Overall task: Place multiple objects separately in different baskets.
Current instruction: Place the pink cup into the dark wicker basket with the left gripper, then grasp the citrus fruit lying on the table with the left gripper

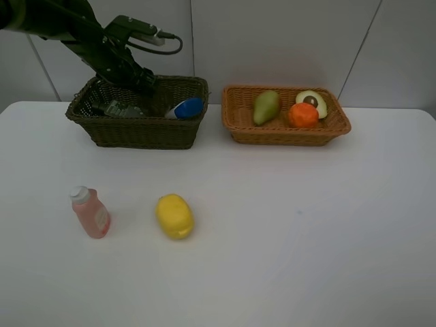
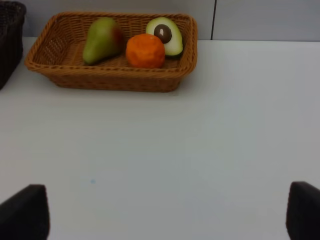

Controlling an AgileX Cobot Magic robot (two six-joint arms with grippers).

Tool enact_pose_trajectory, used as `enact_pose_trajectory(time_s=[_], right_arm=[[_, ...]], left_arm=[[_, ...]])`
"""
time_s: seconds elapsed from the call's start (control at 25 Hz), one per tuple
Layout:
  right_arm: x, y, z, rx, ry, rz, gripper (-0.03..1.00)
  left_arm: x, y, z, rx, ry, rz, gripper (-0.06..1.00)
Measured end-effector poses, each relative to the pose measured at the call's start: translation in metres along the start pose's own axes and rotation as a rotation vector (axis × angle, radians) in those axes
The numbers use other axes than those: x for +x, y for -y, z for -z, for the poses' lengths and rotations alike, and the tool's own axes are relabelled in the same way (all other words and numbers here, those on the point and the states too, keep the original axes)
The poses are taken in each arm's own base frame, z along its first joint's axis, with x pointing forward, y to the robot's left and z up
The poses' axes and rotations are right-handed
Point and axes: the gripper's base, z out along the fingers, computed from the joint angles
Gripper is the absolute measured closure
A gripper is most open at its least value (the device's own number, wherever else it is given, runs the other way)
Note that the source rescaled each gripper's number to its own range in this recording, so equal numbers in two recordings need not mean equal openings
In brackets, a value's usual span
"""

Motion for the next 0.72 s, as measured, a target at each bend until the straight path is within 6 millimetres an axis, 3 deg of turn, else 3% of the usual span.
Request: enact_pose_trajectory(time_s=[0.36, 0.72], right_arm=[[0.0, 0.0, 0.0, 0.0, 0.0, 0.0, -0.03], [0.0, 0.0, 0.0, 0.0, 0.0, 0.0, -0.03]], left_arm=[[-0.006, 0.003, 0.041, 0.024, -0.065, -0.005, 0.03], [0.006, 0.009, 0.092, 0.052, -0.17, 0.031, 0.03]])
